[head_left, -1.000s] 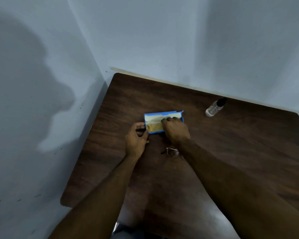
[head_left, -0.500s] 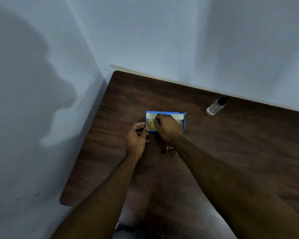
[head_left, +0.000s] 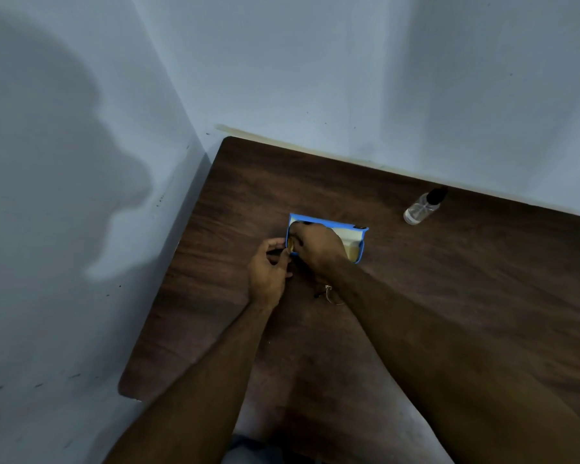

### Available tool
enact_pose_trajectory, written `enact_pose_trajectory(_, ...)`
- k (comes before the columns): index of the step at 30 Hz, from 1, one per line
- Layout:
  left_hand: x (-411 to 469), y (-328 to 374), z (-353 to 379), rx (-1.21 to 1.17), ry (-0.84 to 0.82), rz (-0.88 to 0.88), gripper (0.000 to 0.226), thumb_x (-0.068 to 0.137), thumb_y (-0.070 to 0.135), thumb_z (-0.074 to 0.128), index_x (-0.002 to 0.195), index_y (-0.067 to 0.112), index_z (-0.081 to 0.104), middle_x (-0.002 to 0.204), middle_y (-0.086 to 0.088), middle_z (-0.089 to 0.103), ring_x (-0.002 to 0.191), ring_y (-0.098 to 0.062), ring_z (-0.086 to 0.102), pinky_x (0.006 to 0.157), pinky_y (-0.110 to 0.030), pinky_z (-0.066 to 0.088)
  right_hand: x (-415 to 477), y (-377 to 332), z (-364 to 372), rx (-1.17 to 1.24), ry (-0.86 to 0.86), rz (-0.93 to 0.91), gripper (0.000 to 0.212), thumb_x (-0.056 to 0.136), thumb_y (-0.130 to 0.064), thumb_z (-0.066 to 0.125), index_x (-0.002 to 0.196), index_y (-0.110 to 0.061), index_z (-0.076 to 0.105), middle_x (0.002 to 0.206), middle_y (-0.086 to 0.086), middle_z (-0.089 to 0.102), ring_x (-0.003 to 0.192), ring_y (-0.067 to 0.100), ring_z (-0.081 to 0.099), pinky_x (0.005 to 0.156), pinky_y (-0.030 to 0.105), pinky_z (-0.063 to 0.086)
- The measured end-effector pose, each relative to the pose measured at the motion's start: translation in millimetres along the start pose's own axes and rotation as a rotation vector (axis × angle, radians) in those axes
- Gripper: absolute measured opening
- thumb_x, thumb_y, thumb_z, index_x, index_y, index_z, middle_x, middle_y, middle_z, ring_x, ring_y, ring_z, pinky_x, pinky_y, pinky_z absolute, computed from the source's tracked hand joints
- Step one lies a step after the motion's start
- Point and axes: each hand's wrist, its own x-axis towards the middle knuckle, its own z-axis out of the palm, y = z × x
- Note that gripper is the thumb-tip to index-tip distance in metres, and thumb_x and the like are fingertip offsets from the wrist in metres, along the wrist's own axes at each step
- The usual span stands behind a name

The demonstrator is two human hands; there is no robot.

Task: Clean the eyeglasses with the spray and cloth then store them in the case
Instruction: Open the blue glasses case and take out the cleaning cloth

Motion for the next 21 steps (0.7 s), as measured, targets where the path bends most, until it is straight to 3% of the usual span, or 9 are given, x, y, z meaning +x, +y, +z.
enact_pose_trajectory(3,-1.3,2.3,-0.2,-0.001,-0.001,-0.005,0.02,0.101,0.023,0.069,0.12,0.018,0.069,0.115,0.004,0.075,0.091,-0.009,0.075,0.063,-0.03,0.064,-1.8,-1.3,-1.5,-0.065,-0.002,-0.06,0.017,0.101,-0.024,0.054,0.114,-0.013,0.06,0.112,0.011,0.066,0.1,0.031,0.063,0.07,0.037,0.041)
enact_pose_trajectory(8,-2.9,4.3,-1.4,0.018,0.0,0.002,0.023,0.101,0.014,0.066,0.123,0.022,0.067,0.118,0.004,0.074,0.097,-0.014,0.074,0.067,-0.033,0.065,-18.6,1.6,-8.5,0.033,0.157,-0.084,0.015,0.1,-0.027,0.054,0.11,-0.017,0.059,0.111,0.006,0.063,0.091,0.031,0.063,0.071,0.044,0.051)
enact_pose_trajectory(11,-5.1,5.6,-1.4,0.082,0.039,0.102,0.043,0.092,0.003,0.066,0.129,0.023,0.065,0.125,0.01,0.069,0.105,-0.009,0.068,0.084,-0.04,0.064,-26.3,3.9,-14.8,0.179,0.269,-0.089,0.007,0.096,-0.025,0.059,0.098,-0.02,0.062,0.099,-0.001,0.065,0.086,0.024,0.064,0.072,0.044,0.051)
enact_pose_trajectory(13,-8.4,13.8,-0.5,0.118,0.043,0.179,0.054,0.084,-0.003,0.065,0.132,0.023,0.064,0.129,0.009,0.065,0.112,-0.008,0.065,0.093,-0.034,0.059,-28.0,4.2,-21.6,0.267,0.307,-0.088,0.003,0.092,-0.022,0.064,0.095,-0.022,0.066,0.096,-0.003,0.064,0.083,0.019,0.062,0.073,0.044,0.053)
enact_pose_trajectory(16,-8.8,32.2,2.8,0.106,-0.019,0.268,0.06,0.083,-0.003,0.067,0.135,0.028,0.062,0.134,0.01,0.061,0.123,-0.008,0.063,0.101,-0.028,0.055,-29.4,4.2,-33.8,0.363,0.365,-0.058,0.006,0.089,-0.02,0.07,0.094,-0.022,0.071,0.101,-0.004,0.059,0.089,0.014,0.06,0.075,0.038,0.053)
enact_pose_trajectory(21,1.7,64.3,10.4,0.138,-0.135,0.266,0.056,0.09,0.01,0.078,0.142,0.017,0.059,0.141,0.001,0.064,0.129,-0.011,0.06,0.108,-0.024,0.049,-35.6,6.4,-61.6,0.441,0.486,-0.109,0.008,0.09,-0.023,0.074,0.096,-0.019,0.071,0.11,-0.006,0.057,0.104,0.01,0.057,0.087,0.025,0.049)
